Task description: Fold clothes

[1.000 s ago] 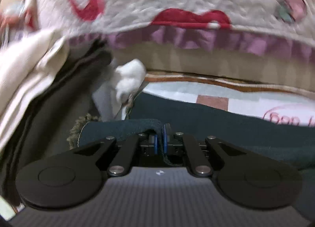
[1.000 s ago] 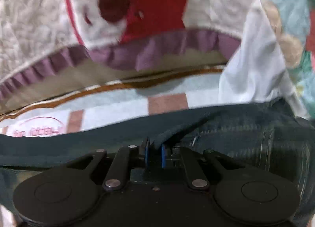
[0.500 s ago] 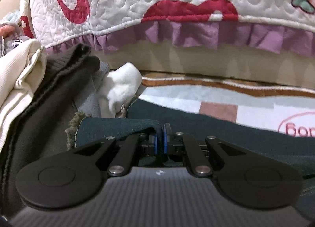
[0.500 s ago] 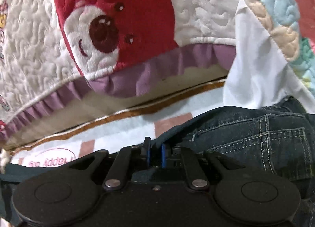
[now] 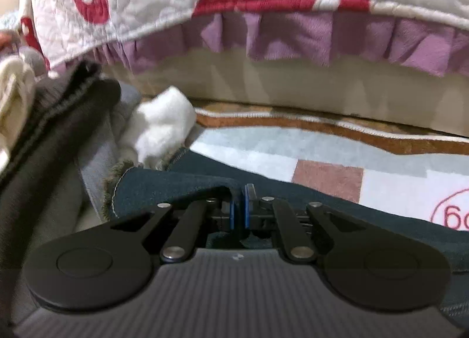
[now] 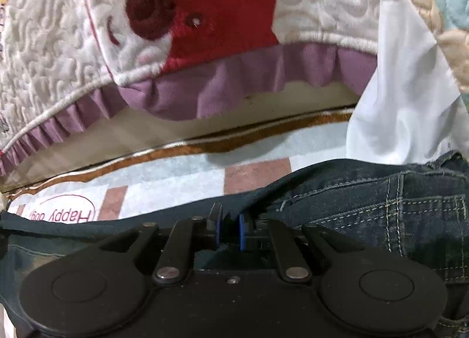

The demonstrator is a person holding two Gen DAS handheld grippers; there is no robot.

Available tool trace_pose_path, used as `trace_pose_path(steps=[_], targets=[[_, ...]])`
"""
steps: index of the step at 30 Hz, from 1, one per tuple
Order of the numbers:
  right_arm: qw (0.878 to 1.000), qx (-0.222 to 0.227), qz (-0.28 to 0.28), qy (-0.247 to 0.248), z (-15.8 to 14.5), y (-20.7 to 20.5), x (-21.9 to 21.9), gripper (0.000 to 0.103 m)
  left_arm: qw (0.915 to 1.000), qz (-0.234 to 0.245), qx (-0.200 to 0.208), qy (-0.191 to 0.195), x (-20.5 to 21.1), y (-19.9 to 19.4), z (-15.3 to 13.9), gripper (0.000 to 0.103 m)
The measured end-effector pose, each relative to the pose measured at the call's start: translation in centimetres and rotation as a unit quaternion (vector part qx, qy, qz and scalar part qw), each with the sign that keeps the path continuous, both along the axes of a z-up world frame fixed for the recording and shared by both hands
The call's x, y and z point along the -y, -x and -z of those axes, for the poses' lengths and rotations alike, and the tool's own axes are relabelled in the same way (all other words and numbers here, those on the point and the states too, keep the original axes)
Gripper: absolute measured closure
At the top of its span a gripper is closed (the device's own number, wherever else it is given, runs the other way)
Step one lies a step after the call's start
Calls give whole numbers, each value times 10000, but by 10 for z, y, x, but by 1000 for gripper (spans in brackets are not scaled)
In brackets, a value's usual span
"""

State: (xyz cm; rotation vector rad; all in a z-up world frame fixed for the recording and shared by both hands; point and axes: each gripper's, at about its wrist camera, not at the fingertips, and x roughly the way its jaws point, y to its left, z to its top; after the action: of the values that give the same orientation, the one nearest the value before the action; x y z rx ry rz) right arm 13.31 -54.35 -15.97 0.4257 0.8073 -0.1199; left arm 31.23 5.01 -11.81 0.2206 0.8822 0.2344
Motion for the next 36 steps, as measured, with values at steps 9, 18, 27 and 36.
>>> trace_pose_path(steps=[9,18,27,36], targets=[[9854,151,1141,-1256,-14,29,15,56,9923,673,292,999,1,51,-28,63],[9955,766,257,-499,-48,63,-51,57,9754,1885,40,1144,41,126,-26,62],[9995,129,215,191,-29,137,-126,56,9723,2199,-279,739,66,152,-2,61],[9963,-193,639,541,-9,134,-142,56,9769,1734,-327,1204,52,150,2,57]])
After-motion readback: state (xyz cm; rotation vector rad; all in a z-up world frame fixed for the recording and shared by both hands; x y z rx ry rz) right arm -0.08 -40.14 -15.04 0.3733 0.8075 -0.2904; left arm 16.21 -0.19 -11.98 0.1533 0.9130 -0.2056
